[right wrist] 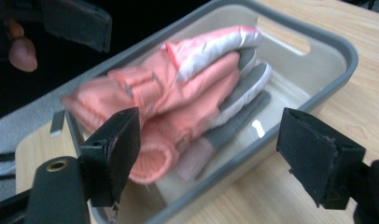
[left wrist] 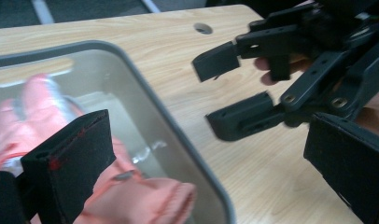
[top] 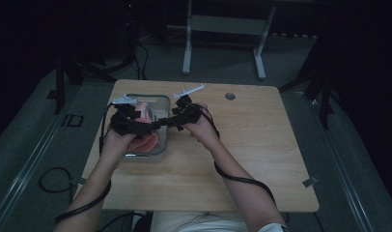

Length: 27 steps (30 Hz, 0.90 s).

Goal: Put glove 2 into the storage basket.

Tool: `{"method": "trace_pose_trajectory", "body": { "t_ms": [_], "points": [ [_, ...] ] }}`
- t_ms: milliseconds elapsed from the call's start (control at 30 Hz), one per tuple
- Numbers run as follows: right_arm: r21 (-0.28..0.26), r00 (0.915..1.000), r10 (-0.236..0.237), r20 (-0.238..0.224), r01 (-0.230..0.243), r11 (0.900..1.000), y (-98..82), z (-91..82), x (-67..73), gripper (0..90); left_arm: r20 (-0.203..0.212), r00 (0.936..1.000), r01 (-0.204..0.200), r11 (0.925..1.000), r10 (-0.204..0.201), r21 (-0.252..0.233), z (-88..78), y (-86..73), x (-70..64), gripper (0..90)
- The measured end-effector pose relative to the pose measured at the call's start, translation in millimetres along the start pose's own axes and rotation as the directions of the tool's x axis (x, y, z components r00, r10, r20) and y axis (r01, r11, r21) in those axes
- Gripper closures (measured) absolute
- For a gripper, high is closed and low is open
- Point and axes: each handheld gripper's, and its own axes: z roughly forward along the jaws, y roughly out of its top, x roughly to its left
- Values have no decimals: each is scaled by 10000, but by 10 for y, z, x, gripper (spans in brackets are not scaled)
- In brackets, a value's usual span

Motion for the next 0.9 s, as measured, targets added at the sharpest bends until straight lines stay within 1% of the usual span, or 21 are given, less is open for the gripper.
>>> {"method": "trace_pose_trajectory", "body": {
  "t_ms": [33, 67, 133, 200, 267, 333, 400, 433, 500, 533, 567, 633, 700, 733, 767, 833, 900],
  "points": [
    [39, 10000, -69, -2, 69, 10000, -25, -3, 1, 207, 68, 10000, -23, 10000, 23, 34, 14, -11, -23, 12],
    [60, 9999, -100, -32, 100, 9999, -50, -6, -3, 206, 80, 9999, -136, 9999, 135, 76, 29, -22, -47, 12],
    [104, 10000, -84, -30, 85, 9999, -96, -19, -13, 206, 27, 9996, -294, 9994, 294, 182, 58, -51, -93, 12],
    [119, 9999, -115, 10, 115, 9999, -143, -31, -29, 206, 76, 9995, -308, 9994, 307, 153, 79, -82, -122, 12],
    [185, 9998, -177, 16, 177, 9997, -188, -46, -48, 206, 145, 9990, -415, 9990, 413, 163, 107, -119, -166, 12],
    [229, 9997, -262, 15, 261, 9994, -232, -64, -63, 206, 194, 9987, -470, 9988, 468, 100, 125, -155, -204, 12],
    [255, 9995, -295, 59, 293, 9992, -278, -83, -76, 206, 403, 9978, -520, 9986, 522, -64, 141, -195, -242, 12],
    [283, 9995, -321, 66, 319, 9991, -302, -93, -81, 206, 489, 9970, -583, 9981, 592, -192, 154, -237, -292, 12],
    [346, 9989, -433, 150, 428, 9985, -387, -118, -92, 206, 647, 9952, -720, 9969, 739, -312, 166, -279, -343, 12],
    [346, 9989, -433, 150, 428, 9985, -387, -118, -92, 206, 647, 9952, -720, 9969, 739, -312, 166, -279, -343, 12],
    [352, 9986, -508, 173, 502, 9981, -445, -137, -101, 206, 652, 9941, -848, 9961, 863, -255, 183, -315, -397, 12],
    [334, 9985, -495, 227, 488, 9983, -499, -152, -110, 206, 721, 9923, -993, 9948, 1006, -219, 204, -347, -444, 12],
    [343, 9986, -486, 221, 478, 9983, -524, -161, -118, 206, 721, 9923, -993, 9948, 1006, -219, 204, -347, -444, 12],
    [343, 9986, -486, 221, 478, 9983, -524, -161, -118, 206, 827, 9905, -1085, 9940, 1095, -166, 221, -373, -483, 12],
    [309, 9988, -447, 198, 440, 9986, -568, -175, -130, 207, 922, 9887, -1169, 9930, 1180, -171, 236, -400, -517, 12],
    [261, 9991, -433, 33, 432, 9987, -636, -192, -146, 202, 1247, 9816, -1423, 9894, 1446, -273, 254, -442, -541, 12],
    [270, 9990, -439, 57, 437, 9987, -688, -204, -155, 201, 1361, 9802, -1419, 9896, 1438, -242, 280, -492, -555, 12]
  ]
}}
